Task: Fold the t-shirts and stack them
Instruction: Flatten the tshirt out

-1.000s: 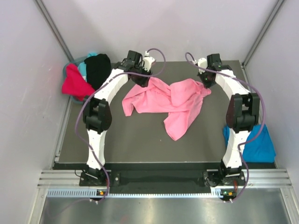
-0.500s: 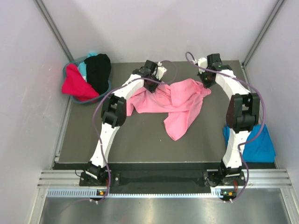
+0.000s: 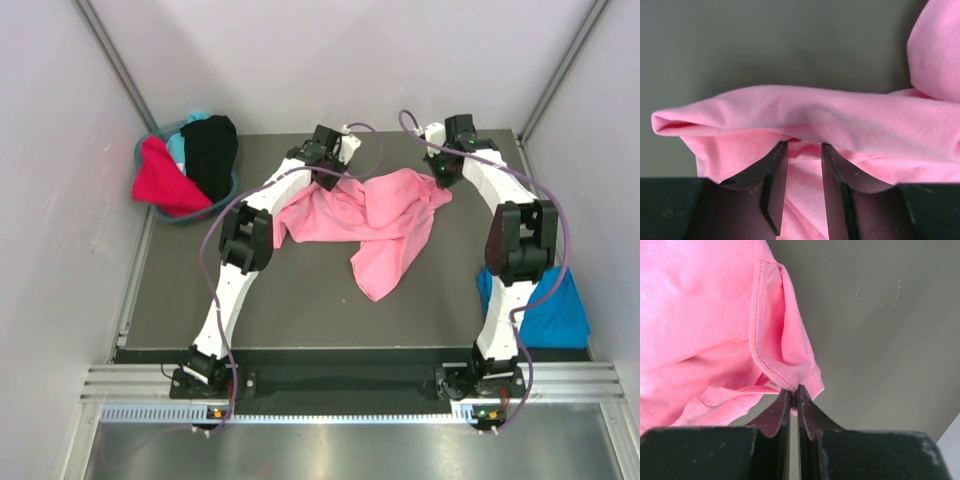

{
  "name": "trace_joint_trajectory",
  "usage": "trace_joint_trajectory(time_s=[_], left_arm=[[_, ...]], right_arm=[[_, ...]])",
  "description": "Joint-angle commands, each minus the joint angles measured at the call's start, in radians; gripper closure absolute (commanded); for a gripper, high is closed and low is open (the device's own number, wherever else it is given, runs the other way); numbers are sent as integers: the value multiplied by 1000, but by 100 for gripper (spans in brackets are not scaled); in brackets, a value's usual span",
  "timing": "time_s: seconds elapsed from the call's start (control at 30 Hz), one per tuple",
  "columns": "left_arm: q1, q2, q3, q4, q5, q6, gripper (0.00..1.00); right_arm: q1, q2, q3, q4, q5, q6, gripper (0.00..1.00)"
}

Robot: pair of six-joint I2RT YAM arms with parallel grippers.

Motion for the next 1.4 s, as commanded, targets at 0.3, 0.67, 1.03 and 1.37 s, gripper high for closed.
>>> trace_joint_trajectory(time_s=[0.3,0.67,1.03,1.37], left_arm=[[-5,17,36,123,-75,53,63],[-5,50,30,132,-118,71,100],[29,-402,-244,187,-101,62,100],[72,-955,-635,-121,-32,103,100]], right_arm=[[-13,-48,11,18,-4,22,100],[-16,-46,11,18,-7,29,100],[-18,-193,17,-17,-71,32,100],[-54,-786,-409,-146,-342,10,100]])
